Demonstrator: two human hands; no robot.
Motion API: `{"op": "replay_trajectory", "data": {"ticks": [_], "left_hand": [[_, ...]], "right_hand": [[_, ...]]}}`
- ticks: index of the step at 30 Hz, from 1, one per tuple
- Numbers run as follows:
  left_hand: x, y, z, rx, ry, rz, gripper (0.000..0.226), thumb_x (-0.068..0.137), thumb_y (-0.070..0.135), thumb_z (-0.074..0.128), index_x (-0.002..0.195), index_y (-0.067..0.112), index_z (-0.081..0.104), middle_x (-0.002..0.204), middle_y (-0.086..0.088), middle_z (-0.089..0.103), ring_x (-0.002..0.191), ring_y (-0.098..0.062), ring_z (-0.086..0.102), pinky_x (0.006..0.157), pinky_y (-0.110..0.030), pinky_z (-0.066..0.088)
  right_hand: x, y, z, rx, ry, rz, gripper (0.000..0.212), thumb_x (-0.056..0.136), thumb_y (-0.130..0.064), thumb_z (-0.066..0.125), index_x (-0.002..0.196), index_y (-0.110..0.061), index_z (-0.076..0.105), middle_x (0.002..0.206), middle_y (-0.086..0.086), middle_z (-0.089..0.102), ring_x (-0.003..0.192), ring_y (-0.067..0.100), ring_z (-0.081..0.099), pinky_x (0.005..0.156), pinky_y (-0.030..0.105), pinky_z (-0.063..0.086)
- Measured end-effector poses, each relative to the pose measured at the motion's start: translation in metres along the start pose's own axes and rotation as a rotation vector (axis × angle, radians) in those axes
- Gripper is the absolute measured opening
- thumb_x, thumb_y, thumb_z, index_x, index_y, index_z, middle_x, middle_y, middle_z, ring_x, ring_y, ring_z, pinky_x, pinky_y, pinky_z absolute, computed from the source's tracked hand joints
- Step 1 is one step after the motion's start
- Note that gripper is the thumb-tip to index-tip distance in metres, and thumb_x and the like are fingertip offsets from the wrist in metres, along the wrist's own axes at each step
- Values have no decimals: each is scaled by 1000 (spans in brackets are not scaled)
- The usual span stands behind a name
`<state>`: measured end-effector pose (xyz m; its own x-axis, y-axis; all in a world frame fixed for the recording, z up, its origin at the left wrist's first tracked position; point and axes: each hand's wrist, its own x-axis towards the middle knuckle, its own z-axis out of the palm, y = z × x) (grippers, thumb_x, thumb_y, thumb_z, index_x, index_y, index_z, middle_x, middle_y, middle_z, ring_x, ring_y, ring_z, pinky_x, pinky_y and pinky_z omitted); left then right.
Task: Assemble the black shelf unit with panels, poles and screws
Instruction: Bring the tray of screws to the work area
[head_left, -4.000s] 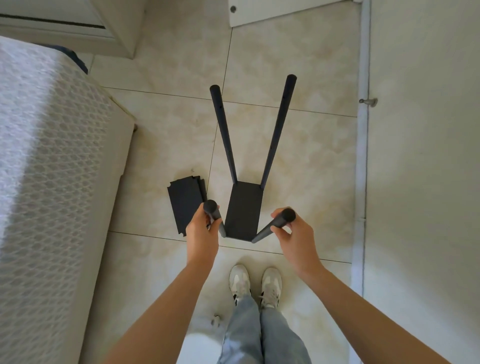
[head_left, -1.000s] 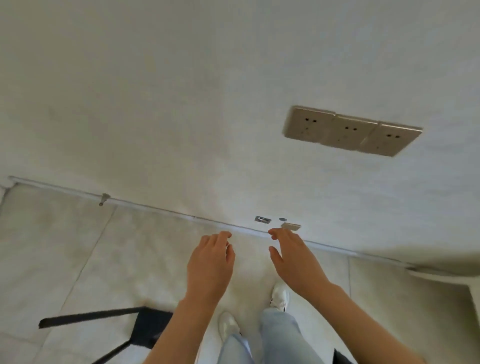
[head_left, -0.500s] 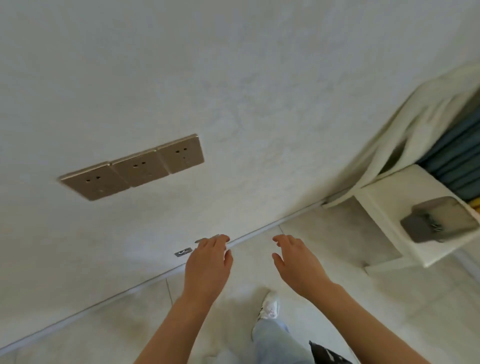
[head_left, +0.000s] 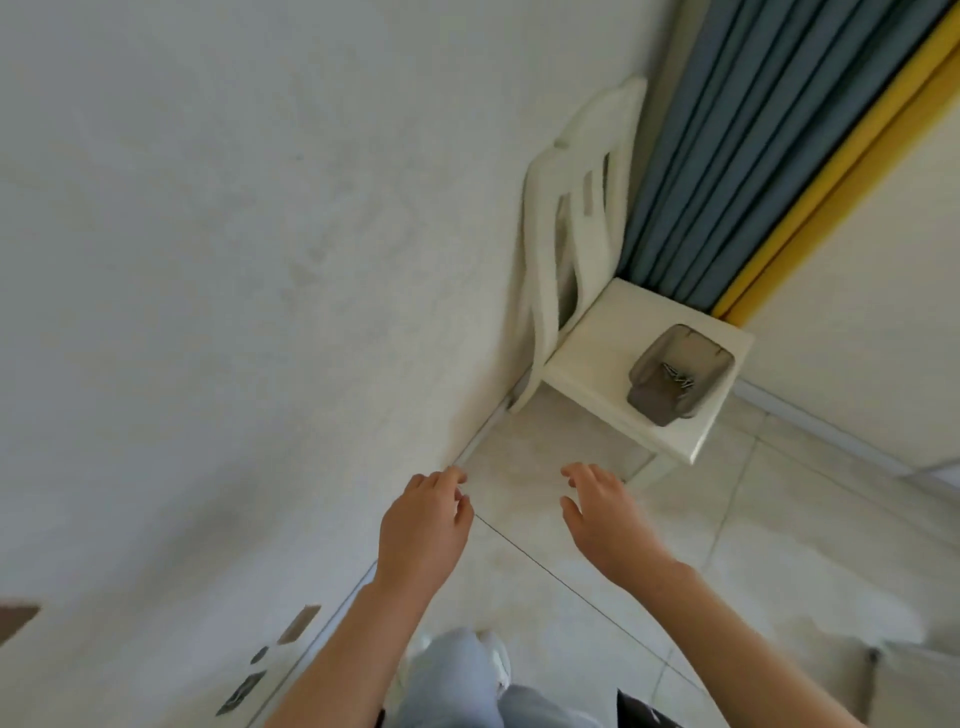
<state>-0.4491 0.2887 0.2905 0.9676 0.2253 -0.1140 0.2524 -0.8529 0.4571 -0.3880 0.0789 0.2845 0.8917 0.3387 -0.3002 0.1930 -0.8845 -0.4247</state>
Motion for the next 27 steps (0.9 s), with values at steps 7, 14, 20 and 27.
{"op": "replay_trajectory", "data": {"ticks": [7,14,20,27], "left_hand": [[83,53,30,52,-159,139,28,102,26,47,128,23,57,109,8,66,104,-10,57,75,-26,48],[168,101,50,111,-255,278,31,102,24,45,130,20,57,114,2,66,105,-16,59,80,-31,50],[245,143,77,142,-316,361,29,100,23,47,126,20,58,114,3,68,108,-16,57,73,-28,45],[301,194,116,161,-323,324,26,99,22,49,122,18,60,109,2,69,106,-19,56,68,-30,42]], "right_hand": [[35,67,-32,55,92,187,36,100,-25,47,134,-15,49,128,1,57,118,19,51,97,34,46],[93,108,-72,108,152,308,34,99,-21,48,132,-11,50,125,6,58,116,23,53,94,37,49],[142,147,-106,160,175,394,34,101,-23,46,132,-12,50,124,6,57,114,23,53,93,37,50],[186,215,-140,140,154,391,29,99,-21,46,125,-10,53,117,6,58,110,25,53,86,36,50]]}}
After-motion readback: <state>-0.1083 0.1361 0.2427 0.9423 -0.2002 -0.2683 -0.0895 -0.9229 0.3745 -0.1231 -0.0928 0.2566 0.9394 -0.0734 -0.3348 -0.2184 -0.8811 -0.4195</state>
